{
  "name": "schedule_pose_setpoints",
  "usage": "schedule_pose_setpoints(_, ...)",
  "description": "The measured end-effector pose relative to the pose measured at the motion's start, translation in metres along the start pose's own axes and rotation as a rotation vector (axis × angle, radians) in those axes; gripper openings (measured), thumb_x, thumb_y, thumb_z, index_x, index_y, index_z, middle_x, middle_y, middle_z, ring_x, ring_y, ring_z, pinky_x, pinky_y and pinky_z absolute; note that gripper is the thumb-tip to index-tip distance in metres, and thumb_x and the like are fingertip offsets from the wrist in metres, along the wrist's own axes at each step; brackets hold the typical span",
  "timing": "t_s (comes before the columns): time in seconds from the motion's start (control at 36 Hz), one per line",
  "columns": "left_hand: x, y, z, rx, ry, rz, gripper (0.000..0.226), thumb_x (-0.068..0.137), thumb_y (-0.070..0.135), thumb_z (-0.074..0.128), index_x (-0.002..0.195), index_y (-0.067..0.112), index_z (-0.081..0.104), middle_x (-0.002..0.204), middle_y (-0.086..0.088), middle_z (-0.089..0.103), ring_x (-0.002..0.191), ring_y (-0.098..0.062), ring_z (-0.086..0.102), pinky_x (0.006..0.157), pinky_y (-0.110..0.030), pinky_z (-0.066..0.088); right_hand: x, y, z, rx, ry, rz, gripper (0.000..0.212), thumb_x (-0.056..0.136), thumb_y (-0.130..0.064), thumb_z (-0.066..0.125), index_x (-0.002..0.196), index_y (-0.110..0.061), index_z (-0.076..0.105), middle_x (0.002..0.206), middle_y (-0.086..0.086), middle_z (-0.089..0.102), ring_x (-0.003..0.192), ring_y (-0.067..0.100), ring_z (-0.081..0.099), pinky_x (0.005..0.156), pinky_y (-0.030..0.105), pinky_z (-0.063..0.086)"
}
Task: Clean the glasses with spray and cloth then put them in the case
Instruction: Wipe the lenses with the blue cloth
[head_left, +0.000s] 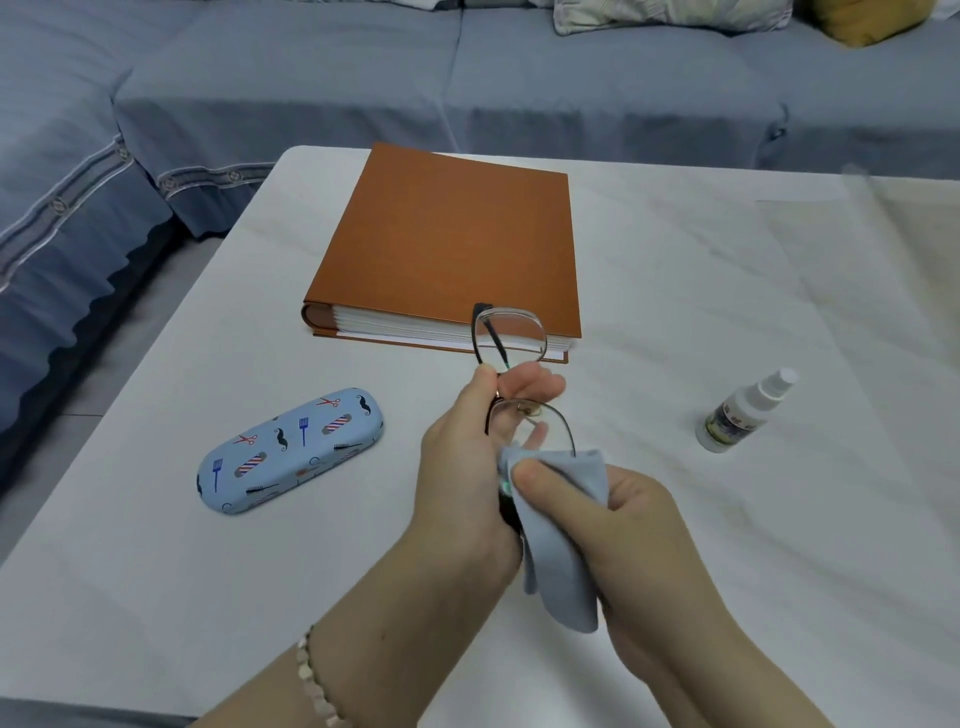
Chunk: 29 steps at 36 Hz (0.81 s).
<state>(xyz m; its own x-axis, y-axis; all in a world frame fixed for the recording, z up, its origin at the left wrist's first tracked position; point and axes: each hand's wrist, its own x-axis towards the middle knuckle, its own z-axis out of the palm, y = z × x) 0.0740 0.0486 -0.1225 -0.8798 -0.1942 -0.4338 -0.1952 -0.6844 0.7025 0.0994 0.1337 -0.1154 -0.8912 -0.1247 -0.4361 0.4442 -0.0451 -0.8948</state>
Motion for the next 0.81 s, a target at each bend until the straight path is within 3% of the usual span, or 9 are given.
schedule_pose_setpoints(0.06, -0.001, 0.0, 0.0, 0.02, -0.016, 0.012, 0.054, 0.091, 0.032, 0.043, 0.045, 0.02, 0.069, 0.061, 0.007, 0.072, 0.084, -0.017, 0.065, 0.09, -0.029, 0.046, 0.002, -0.003, -0.005, 0.033, -0.061, 0.034, 0.018, 0.059, -0.023, 0.079, 0.061, -0.007, 0.07, 0.057, 0.012, 0.062, 0.051, 0.022, 0.055, 0.049, 0.027, 0.044)
schedule_pose_setpoints(0.14, -0.003, -0.001, 0.0, 0.11, -0.039, 0.032, 0.052, 0.091, 0.033, 0.042, 0.049, 0.023, 0.07, 0.062, 0.007, 0.072, 0.064, -0.011, 0.066, 0.068, -0.025, 0.05, 0.006, -0.008, -0.008, 0.077, -0.088, 0.062, 0.021, 0.043, -0.018, 0.081, 0.057, -0.009, 0.068, 0.052, 0.011, 0.06, 0.043, 0.024, 0.052, 0.041, 0.028, 0.044)
schedule_pose_setpoints(0.22, -0.008, -0.003, 0.001, 0.16, -0.058, 0.026, 0.05, 0.092, 0.033, 0.041, 0.052, 0.021, 0.069, 0.059, 0.007, 0.071, 0.055, -0.007, 0.066, 0.053, -0.02, 0.051, 0.009, -0.012, -0.008, 0.138, -0.074, 0.059, 0.011, 0.052, -0.019, 0.074, 0.059, -0.011, 0.071, 0.054, 0.006, 0.066, 0.046, 0.018, 0.061, 0.044, 0.024, 0.048)
schedule_pose_setpoints(0.25, -0.01, -0.004, 0.001, 0.165, -0.062, 0.014, 0.051, 0.092, 0.033, 0.041, 0.051, 0.021, 0.07, 0.059, 0.006, 0.071, 0.056, -0.007, 0.067, 0.053, -0.02, 0.051, 0.01, -0.013, -0.007, 0.177, -0.064, 0.06, 0.004, 0.061, -0.014, 0.073, 0.06, -0.01, 0.072, 0.056, 0.005, 0.069, 0.049, 0.016, 0.063, 0.045, 0.022, 0.049)
schedule_pose_setpoints(0.31, -0.011, -0.005, -0.001, 0.175, -0.062, -0.001, 0.052, 0.092, 0.034, 0.041, 0.05, 0.022, 0.07, 0.061, 0.007, 0.072, 0.059, -0.007, 0.068, 0.055, -0.021, 0.05, 0.012, -0.011, -0.005, 0.211, -0.035, 0.056, 0.015, 0.072, -0.013, 0.07, 0.057, -0.011, 0.072, 0.055, 0.003, 0.07, 0.049, 0.013, 0.064, 0.046, 0.018, 0.049)
schedule_pose_setpoints(0.44, -0.01, -0.004, -0.004, 0.22, -0.038, 0.017, 0.046, 0.09, 0.036, 0.043, 0.056, 0.023, 0.072, 0.064, 0.006, 0.074, 0.057, -0.006, 0.068, 0.058, -0.025, 0.05, 0.009, 0.0, 0.004, 0.074, 0.088, -0.006, 0.029, 0.059, -0.042, 0.071, 0.057, -0.013, 0.072, 0.055, 0.004, 0.07, 0.05, 0.015, 0.065, 0.047, 0.026, 0.052)
schedule_pose_setpoints(0.58, -0.009, -0.003, -0.004, 0.164, -0.04, 0.026, 0.041, 0.089, 0.032, 0.045, 0.059, 0.021, 0.071, 0.067, 0.005, 0.074, 0.06, -0.008, 0.068, 0.063, -0.026, 0.049, 0.004, 0.007, 0.009, 0.038, 0.203, -0.076, 0.042, 0.076, -0.041, 0.063, 0.057, -0.004, 0.063, 0.056, 0.009, 0.068, 0.054, 0.014, 0.062, 0.054, 0.028, 0.049)
schedule_pose_setpoints(0.69, -0.007, -0.001, -0.002, 0.102, -0.022, 0.007, 0.043, 0.09, 0.032, 0.045, 0.057, 0.02, 0.069, 0.064, 0.007, 0.074, 0.054, -0.005, 0.065, 0.06, -0.024, 0.049, -0.001, 0.007, 0.013, 0.046, 0.199, -0.102, 0.035, 0.077, -0.037, 0.062, 0.063, -0.005, 0.065, 0.06, 0.022, 0.066, 0.056, 0.022, 0.06, 0.057, 0.036, 0.05)
schedule_pose_setpoints(0.81, -0.003, 0.002, -0.002, 0.064, -0.007, 0.043, 0.054, 0.092, 0.03, 0.042, 0.047, 0.02, 0.069, 0.061, 0.007, 0.073, 0.056, -0.002, 0.066, 0.078, -0.025, 0.048, -0.007, 0.007, 0.012, 0.037, 0.138, -0.091, 0.034, 0.075, -0.029, 0.065, 0.051, -0.006, 0.064, 0.051, 0.01, 0.059, 0.049, 0.017, 0.052, 0.046, 0.022, 0.043)
